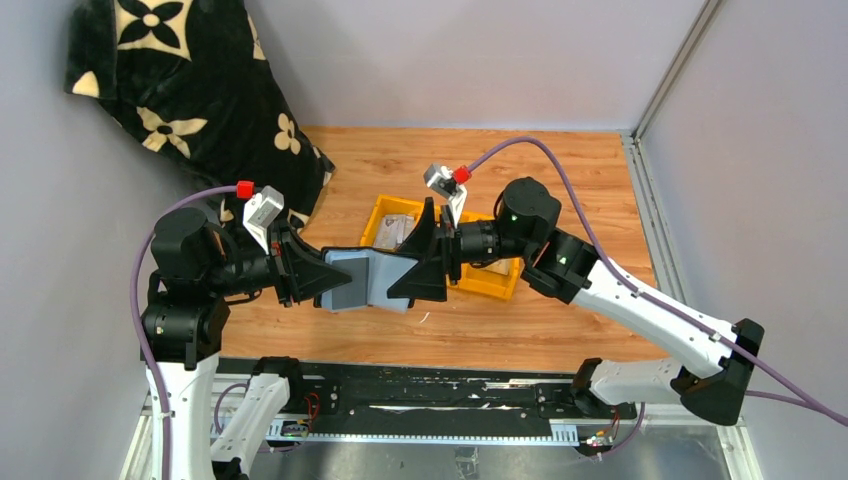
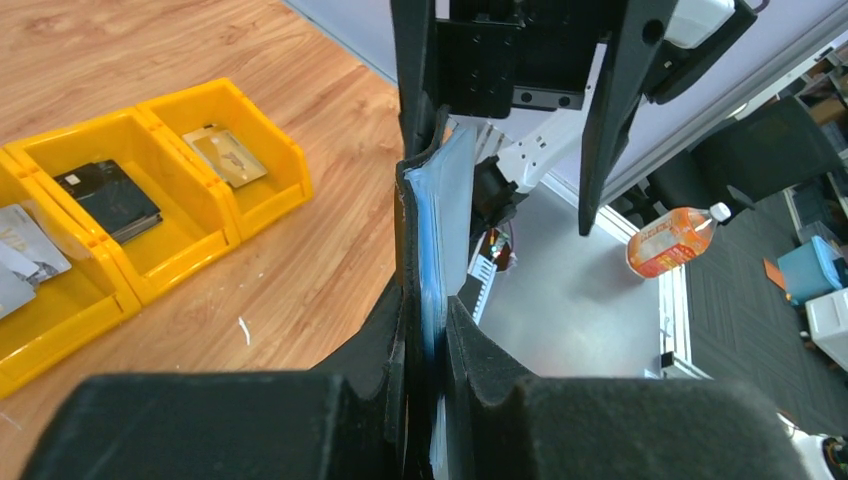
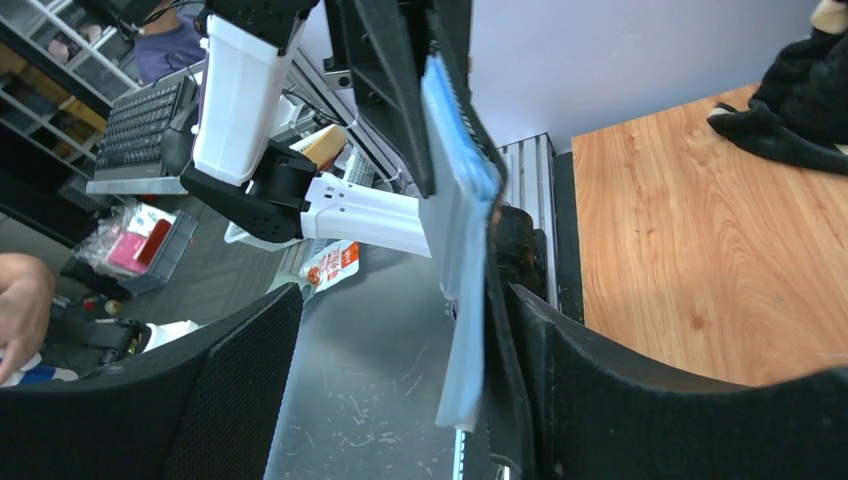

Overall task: Take the credit cards out of the card holder
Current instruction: Remove the credit card from the card holder.

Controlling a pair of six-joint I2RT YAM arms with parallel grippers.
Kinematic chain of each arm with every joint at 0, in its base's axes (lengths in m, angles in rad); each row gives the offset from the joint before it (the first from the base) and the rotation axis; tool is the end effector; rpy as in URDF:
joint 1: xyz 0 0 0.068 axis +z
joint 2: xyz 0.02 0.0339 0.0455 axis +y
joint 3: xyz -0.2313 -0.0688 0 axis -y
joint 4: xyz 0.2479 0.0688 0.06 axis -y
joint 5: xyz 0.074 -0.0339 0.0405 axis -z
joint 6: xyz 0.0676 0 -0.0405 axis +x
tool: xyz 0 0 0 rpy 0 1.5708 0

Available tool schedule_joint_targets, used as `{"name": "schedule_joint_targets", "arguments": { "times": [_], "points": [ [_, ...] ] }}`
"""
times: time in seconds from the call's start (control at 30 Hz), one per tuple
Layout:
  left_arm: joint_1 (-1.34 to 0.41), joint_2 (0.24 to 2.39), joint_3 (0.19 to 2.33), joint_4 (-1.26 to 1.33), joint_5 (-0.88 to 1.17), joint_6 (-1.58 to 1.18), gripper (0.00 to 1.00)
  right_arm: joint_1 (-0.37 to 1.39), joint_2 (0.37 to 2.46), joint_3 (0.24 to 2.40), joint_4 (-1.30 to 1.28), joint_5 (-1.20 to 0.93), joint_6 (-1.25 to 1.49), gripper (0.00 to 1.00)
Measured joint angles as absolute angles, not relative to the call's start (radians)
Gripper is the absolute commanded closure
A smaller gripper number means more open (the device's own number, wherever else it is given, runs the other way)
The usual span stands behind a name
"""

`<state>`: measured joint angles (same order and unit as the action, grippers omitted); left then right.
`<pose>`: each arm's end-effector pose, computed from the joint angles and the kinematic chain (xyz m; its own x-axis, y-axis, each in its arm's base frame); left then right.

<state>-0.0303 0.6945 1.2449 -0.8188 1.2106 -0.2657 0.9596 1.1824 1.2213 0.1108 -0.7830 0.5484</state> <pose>0.1145 -0.0668 0.4164 -0.4954 -0.0776 -0.8652 0.8110 0.3157 -0.4926 0.1321 0.2717 0.4154 -0.4383 0.0185 -0.8987 -0.8816 -0.2041 0.4257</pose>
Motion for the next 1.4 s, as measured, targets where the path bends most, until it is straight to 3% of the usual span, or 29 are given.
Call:
{"name": "schedule_joint_targets", "arguments": {
  "times": [0.17,0.23,0.3,0.4,0.43,0.5,0.6,0.87,1.07,1.3,1.4],
  "points": [
    [-0.03,0.694,1.245,-0.819,1.203,-0.266,1.0,1.019,1.215,1.266,0.078,-0.73,0.505,0.52],
    [-0.03,0.694,1.245,-0.819,1.196,-0.266,1.0,1.035,1.237,1.288,0.05,-0.69,0.487,0.75],
    [-0.03,0.694,1.245,-0.82,1.186,-0.266,1.0,1.049,1.26,1.308,0.015,-0.627,0.469,0.9],
    [-0.03,0.691,1.246,-0.828,1.169,-0.266,0.98,1.055,1.281,1.318,-0.033,-0.537,0.462,0.99],
    [-0.03,0.691,1.245,-0.833,1.158,-0.266,0.9,1.057,1.283,1.318,-0.038,-0.513,0.463,1.0],
    [-0.03,0.691,1.245,-0.837,1.146,-0.266,0.64,1.061,1.282,1.318,-0.047,-0.472,0.465,1.0],
    [-0.03,0.682,1.244,-0.832,1.141,-0.272,0.56,1.067,1.278,1.316,-0.055,-0.422,0.467,1.0],
    [-0.03,0.651,1.221,-0.825,1.161,-0.269,0.56,1.065,1.202,1.24,-0.057,-0.355,0.485,1.0],
    [-0.03,0.65,1.215,-0.824,1.137,-0.265,0.62,1.065,1.189,1.24,-0.042,-0.373,0.511,1.0],
    [-0.03,0.649,1.215,-0.824,1.117,-0.255,0.76,1.065,1.189,1.24,-0.011,-0.408,0.525,1.0],
    [-0.03,0.645,1.215,-0.824,1.115,-0.252,0.75,1.064,1.189,1.24,-0.007,-0.419,0.526,1.0]
  ]
}}
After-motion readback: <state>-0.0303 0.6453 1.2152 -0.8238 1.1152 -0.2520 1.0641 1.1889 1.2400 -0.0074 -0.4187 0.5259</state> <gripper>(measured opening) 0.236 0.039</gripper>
